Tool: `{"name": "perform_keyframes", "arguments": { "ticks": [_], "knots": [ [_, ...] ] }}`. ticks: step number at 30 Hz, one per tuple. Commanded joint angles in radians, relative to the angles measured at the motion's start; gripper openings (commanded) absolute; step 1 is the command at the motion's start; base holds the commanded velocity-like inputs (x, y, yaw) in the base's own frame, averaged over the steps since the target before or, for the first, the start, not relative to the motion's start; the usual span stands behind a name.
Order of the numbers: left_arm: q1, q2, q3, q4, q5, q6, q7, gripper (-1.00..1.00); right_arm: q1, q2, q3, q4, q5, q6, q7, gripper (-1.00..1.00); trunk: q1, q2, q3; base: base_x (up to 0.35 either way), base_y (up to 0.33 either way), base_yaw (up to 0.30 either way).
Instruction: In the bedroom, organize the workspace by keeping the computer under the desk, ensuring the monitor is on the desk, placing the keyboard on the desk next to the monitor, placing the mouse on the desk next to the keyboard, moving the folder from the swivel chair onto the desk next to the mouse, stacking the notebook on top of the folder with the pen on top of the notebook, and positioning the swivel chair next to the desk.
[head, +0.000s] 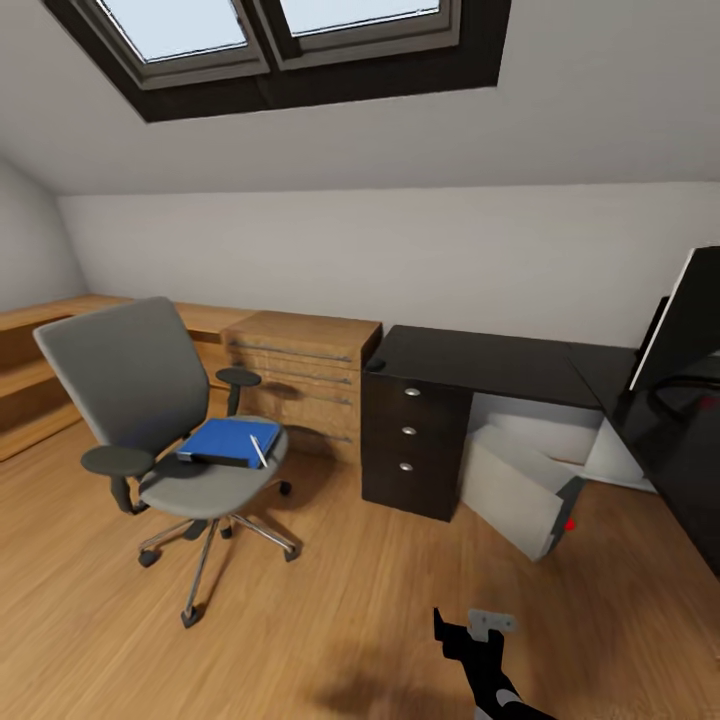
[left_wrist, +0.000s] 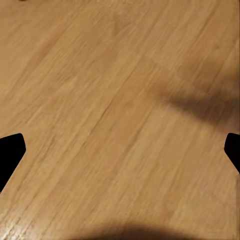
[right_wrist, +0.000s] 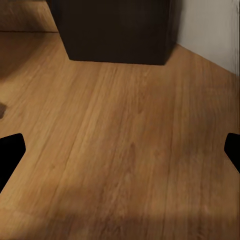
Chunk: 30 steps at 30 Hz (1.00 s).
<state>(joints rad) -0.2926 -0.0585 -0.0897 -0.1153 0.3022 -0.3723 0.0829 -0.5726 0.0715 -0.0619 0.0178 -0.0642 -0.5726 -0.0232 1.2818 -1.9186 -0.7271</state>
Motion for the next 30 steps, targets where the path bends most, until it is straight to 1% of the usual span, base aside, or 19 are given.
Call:
{"name": "perform_keyframes", "arguments": {
  "ticks": [1,11,26,30],
  "knots": [
    [0.000,0.000,-0.009,0.000,0.005,-0.003,0.006,1.00,-0.001,0.001,-0.006,0.002,-0.002,-0.010,0.002,1.00,0.000,0.000,-0.001,0.117,0.056,-0.219],
    [0.000,0.000,-0.009,0.000,0.005,-0.005,0.006,1.00,-0.001,0.001,-0.006,0.002,-0.002,-0.030,0.002,1.00,0.000,0.000,-0.001,0.193,0.129,-0.242],
    [0.000,0.000,-0.009,0.000,0.006,-0.005,0.006,1.00,-0.001,-0.003,-0.006,0.002,-0.003,-0.032,0.002,1.00,0.000,0.000,-0.001,0.024,0.018,-0.255],
    [0.000,0.000,-0.010,0.000,0.006,-0.005,0.006,1.00,-0.001,-0.003,-0.006,0.002,-0.003,-0.032,0.002,1.00,0.000,0.000,-0.001,0.093,0.088,-0.257]
  ]
}}
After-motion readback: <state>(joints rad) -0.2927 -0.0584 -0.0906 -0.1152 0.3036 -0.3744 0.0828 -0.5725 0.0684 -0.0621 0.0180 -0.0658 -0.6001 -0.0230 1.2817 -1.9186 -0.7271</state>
